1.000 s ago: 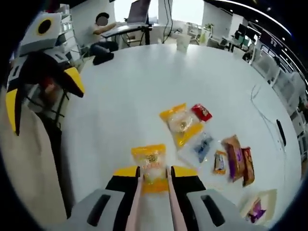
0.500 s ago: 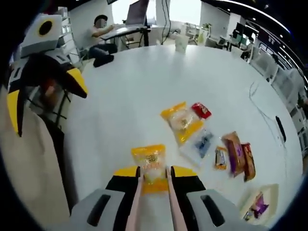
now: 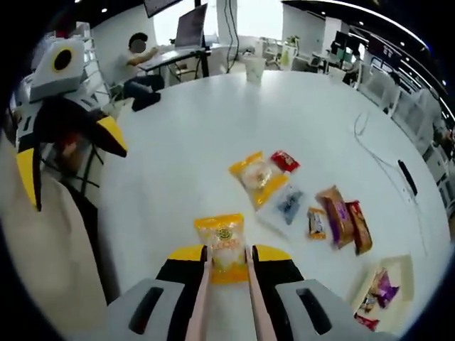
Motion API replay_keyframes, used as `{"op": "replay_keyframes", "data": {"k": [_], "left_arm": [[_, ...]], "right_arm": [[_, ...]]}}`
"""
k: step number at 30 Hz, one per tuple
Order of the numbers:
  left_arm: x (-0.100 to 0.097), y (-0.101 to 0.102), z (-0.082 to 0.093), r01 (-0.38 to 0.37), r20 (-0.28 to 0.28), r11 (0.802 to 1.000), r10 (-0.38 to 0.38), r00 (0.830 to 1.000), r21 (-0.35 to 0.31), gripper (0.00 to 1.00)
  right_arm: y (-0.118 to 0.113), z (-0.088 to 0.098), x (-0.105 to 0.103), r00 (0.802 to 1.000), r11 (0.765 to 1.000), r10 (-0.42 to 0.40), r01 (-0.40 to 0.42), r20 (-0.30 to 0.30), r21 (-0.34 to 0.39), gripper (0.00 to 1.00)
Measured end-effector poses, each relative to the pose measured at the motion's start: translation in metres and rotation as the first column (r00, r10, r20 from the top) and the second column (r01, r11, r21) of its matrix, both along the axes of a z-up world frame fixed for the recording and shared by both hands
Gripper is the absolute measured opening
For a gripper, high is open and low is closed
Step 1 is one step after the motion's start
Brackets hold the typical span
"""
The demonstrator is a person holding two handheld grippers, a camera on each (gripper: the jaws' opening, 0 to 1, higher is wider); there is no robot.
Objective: Place the target food into the container with the food tongs after gripping and lifting it, then release it inside without dropping or visibly crushing the food.
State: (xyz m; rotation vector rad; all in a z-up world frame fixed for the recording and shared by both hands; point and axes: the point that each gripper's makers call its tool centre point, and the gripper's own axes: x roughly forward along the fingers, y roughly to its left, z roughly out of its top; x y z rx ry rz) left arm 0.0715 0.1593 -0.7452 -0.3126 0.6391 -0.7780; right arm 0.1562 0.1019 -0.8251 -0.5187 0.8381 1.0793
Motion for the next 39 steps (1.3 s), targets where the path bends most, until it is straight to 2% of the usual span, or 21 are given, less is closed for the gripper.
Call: {"op": "replay_keyframes", "data": {"k": [10, 18, 39], "left_arm": [[0.000, -0.005, 0.002, 0.018, 0.003, 1.000, -0.018, 1.000, 0.003, 0.57], [0.000, -0.008, 0.002, 0.033, 0.009, 0.999, -0.033, 0.999, 0.009, 0.57], [-0.005, -0.014, 0.004, 0.049, 0.012, 0.999, -0.049, 0.999, 0.013, 0.57]], "right_arm": [[-0.013, 0.010, 0.004, 0.998, 0.998, -0.055, 0.054, 0.015, 0.027, 0.24], [-0.016, 0.014, 0.005, 0.997, 0.996, -0.078, 0.077, 0.017, 0.043, 0.24], [-0.019, 0.040, 0.009, 0.989, 0.983, -0.142, 0.138, 0.029, 0.122, 0.24]]}}
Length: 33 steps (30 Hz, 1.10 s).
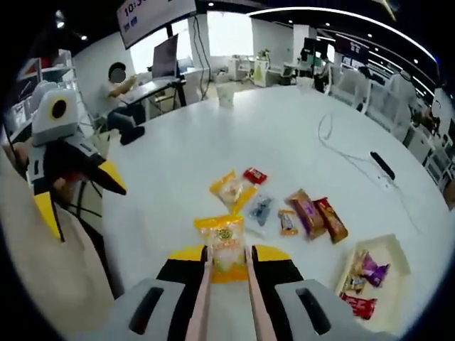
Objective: Place the target food into the container with the food tongs after gripping and lifting it, then release it inside without dropping or visibly crushing the food.
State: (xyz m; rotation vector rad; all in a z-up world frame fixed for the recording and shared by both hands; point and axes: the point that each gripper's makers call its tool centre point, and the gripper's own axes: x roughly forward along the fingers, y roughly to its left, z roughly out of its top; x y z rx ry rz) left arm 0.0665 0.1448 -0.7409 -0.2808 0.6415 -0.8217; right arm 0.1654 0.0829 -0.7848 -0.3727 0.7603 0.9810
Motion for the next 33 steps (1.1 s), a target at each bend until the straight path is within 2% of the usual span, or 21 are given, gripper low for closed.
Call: {"op": "replay_keyframes", "data": {"k": [9, 33], "left_arm": [[0.000, -0.004, 0.003, 0.009, 0.009, 1.000, -0.009, 1.000, 0.003, 0.57], [-0.001, -0.018, 0.006, 0.029, 0.026, 1.000, -0.029, 0.999, 0.003, 0.57]], "right_arm": [[-0.001, 0.010, 0.003, 1.000, 0.999, -0.018, 0.018, 0.005, 0.031, 0.23], [-0.034, 0.037, 0.018, 0.988, 0.981, -0.155, 0.152, 0.017, 0.123, 0.23]]}}
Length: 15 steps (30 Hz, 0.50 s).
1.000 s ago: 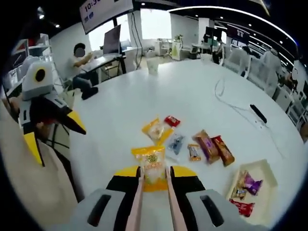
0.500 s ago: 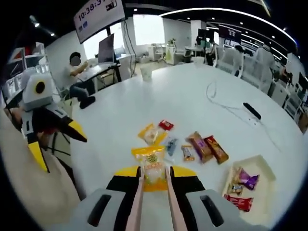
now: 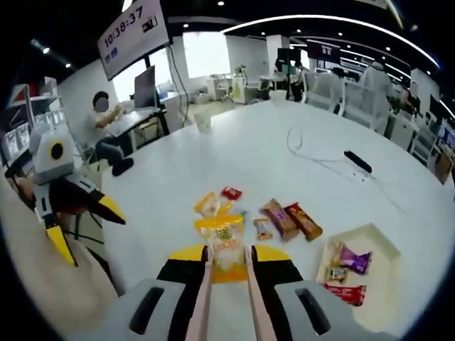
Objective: Place the target food into the container with the food tongs after gripping and lifting it, then release it inside without dropping or visibly crushing the food.
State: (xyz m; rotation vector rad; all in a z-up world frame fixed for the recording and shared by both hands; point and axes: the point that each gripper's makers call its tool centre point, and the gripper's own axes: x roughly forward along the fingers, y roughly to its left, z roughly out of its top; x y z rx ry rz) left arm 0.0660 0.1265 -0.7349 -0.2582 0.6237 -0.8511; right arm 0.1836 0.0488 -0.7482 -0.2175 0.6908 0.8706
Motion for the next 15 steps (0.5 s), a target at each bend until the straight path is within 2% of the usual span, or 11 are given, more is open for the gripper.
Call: {"op": "replay_keyframes", "data": {"k": [15], "left_arm": [[-0.003, -0.007, 0.001, 0.018, -0.003, 1.000, -0.018, 1.000, 0.002, 0.57]], "right_arm": [[-0.013, 0.013, 0.011, 0.997, 0.997, -0.070, 0.069, 0.022, 0.043, 0.24]]}}
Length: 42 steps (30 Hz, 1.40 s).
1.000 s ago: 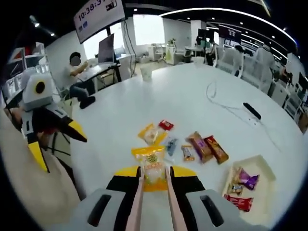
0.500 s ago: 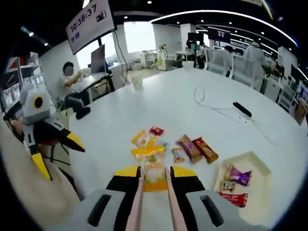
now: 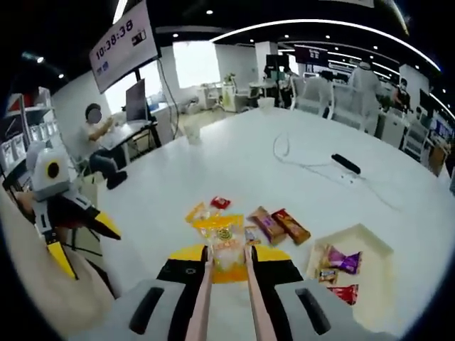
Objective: Place the target food into the container with the food tongs after gripping and lifting it, then release it inside without dropping or visibly crushing the food.
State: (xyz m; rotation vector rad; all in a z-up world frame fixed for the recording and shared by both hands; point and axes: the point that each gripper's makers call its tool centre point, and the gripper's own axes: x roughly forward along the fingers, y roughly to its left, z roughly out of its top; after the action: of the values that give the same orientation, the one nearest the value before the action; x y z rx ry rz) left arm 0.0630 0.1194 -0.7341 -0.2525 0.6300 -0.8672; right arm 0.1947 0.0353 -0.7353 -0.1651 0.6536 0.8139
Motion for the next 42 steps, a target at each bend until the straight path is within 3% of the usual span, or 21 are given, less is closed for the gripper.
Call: {"op": "replay_keyframes", "data": {"k": [20, 42], "left_arm": [[-0.005, -0.004, -0.003, 0.013, -0.003, 1.000, -0.013, 1.000, 0.002, 0.57], [-0.002, -0.005, -0.002, 0.027, -0.003, 1.000, -0.027, 1.000, 0.001, 0.57]], "right_arm": [[-0.022, 0.021, 0.015, 0.997, 0.996, -0.077, 0.075, 0.030, 0.044, 0.24], [-0.057, 0.032, 0.033, 0.982, 0.980, -0.186, 0.182, 0.042, 0.075, 0.24]]}}
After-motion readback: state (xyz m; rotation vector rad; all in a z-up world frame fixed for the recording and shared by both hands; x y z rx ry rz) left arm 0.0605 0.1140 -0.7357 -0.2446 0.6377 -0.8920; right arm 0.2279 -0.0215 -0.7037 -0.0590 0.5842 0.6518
